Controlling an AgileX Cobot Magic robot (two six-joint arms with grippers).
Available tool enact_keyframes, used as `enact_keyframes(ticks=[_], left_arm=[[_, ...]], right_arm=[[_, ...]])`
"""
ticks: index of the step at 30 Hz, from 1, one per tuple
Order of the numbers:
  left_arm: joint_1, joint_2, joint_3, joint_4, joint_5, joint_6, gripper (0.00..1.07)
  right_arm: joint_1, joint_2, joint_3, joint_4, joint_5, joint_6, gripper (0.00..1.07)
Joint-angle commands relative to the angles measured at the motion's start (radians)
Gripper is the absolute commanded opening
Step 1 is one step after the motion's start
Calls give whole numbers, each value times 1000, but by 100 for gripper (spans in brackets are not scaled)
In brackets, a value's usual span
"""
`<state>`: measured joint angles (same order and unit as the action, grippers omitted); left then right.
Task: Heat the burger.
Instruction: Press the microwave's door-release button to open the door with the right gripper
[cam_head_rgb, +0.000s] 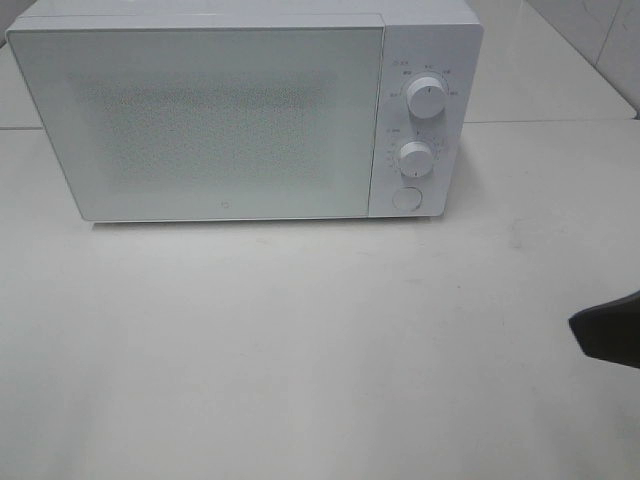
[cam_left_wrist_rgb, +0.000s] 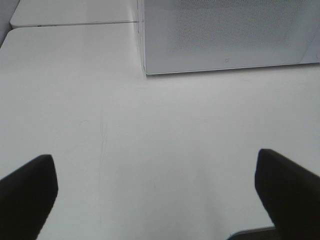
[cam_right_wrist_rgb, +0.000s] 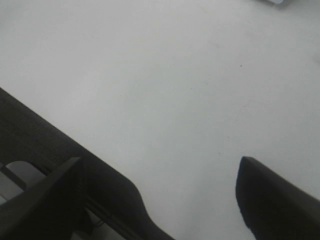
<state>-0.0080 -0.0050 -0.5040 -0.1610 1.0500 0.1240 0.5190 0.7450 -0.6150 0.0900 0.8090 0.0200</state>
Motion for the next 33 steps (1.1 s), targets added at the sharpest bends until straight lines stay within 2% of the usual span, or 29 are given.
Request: enact_keyframes(ticks=[1, 3, 4, 5, 7, 8, 18, 25, 33], left_arm=[[3, -24, 3, -5, -11, 0, 100], [3, -24, 3, -5, -11, 0, 100], [3, -24, 3, -5, -11, 0, 100], [3, -24, 3, -5, -11, 0, 100], [3, -24, 3, -5, -11, 0, 100], [3, -24, 3, -5, -11, 0, 100], [3, -24, 3, -5, -11, 0, 100], [3, -24, 3, -5, -11, 0, 100], [3, -24, 3, -5, -11, 0, 100]], right_arm=[[-17, -76, 28, -40, 18, 40, 79], [-79, -146, 52, -43, 51, 54, 78], [-79, -146, 52, -43, 51, 54, 78], [-140, -194, 64, -43, 90, 54, 78], [-162, -213, 70, -43, 109, 54, 77], [-211, -263, 78, -44, 139, 54, 77], [-395, -532, 102, -80, 224, 55, 76], [-434, -644, 108, -90, 228, 59, 76], [-434, -776, 108, -90, 228, 59, 76]])
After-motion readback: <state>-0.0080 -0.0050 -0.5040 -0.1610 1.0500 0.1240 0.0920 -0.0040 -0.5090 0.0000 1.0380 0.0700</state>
